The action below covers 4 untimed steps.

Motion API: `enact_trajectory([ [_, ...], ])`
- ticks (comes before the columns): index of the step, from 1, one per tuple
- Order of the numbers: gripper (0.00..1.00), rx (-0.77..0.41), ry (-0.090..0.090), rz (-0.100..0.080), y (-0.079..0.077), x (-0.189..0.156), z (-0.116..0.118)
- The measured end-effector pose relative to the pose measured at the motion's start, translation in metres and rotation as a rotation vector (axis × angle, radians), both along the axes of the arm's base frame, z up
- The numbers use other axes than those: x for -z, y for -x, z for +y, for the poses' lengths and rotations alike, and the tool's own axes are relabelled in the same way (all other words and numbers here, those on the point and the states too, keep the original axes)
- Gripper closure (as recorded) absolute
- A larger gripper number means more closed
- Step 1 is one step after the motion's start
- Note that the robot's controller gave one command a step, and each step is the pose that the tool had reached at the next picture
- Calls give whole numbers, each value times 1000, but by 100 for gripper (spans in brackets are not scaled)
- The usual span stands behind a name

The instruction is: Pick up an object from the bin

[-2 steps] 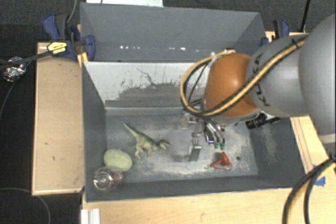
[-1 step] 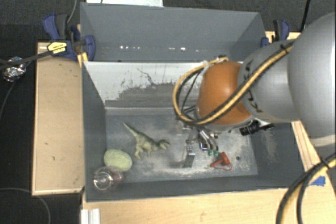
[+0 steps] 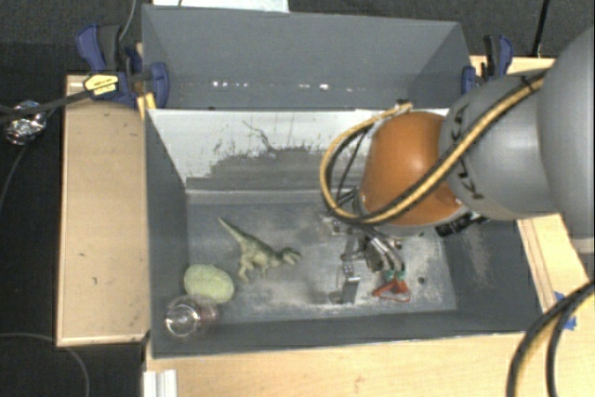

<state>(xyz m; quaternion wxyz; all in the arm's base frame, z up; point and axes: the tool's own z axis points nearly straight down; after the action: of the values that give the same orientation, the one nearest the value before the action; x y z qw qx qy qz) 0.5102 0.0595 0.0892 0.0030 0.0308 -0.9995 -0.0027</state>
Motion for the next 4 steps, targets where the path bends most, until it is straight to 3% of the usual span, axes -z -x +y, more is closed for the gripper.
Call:
enact_trajectory([
  [1,0,-153,9,-3,-12,-55,6],
  [2,0,-182,-2,-26,-34,-65,42],
  [3,0,-218,4,-12,-23,-5,49],
  [4,0,-138,0,-13,-44,17,83],
])
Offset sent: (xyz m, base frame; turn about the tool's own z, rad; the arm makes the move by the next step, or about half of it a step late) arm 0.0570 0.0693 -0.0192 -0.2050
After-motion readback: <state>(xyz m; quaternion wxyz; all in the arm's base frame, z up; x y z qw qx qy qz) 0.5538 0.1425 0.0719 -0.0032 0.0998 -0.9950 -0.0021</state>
